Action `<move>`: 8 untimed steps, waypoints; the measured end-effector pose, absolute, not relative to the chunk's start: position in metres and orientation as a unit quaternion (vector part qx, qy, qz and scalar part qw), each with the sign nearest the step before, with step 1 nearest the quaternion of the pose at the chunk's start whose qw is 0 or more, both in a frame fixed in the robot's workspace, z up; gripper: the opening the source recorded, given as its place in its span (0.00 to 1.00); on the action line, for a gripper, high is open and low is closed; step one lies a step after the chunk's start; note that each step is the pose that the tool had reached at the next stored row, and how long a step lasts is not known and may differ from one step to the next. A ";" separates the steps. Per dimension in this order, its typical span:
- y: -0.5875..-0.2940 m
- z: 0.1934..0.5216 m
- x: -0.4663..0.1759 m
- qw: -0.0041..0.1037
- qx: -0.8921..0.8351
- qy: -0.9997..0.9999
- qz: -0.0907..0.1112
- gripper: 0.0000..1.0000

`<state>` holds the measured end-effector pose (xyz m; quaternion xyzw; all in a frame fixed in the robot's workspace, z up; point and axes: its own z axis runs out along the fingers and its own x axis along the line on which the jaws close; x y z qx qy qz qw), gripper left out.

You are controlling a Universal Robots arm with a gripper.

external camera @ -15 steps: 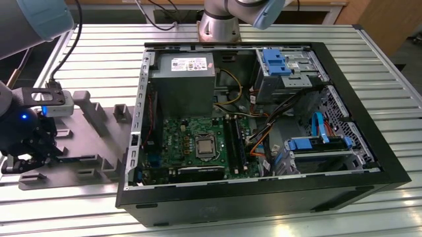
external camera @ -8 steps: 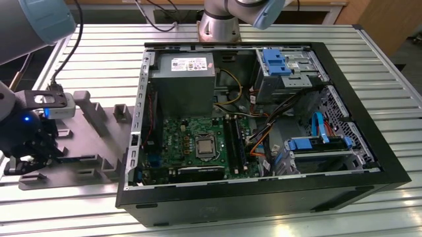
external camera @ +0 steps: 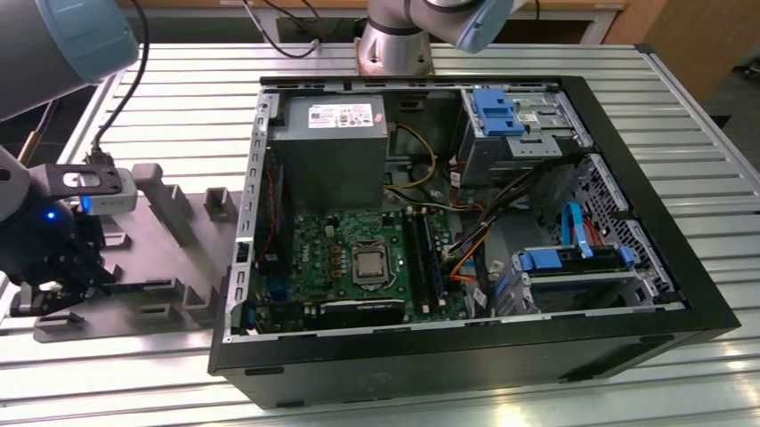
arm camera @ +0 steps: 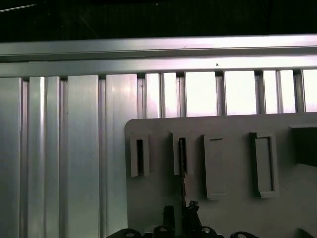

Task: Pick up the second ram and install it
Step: 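Pick up the second ram and move it above second insertion slot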

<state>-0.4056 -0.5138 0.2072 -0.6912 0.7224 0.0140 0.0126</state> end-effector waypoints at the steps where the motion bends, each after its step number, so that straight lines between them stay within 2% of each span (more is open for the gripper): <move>1: -0.514 0.207 -0.406 0.013 -0.692 0.722 0.014 0.24; 8: -0.513 0.206 -0.406 0.013 -0.693 0.721 0.014 0.24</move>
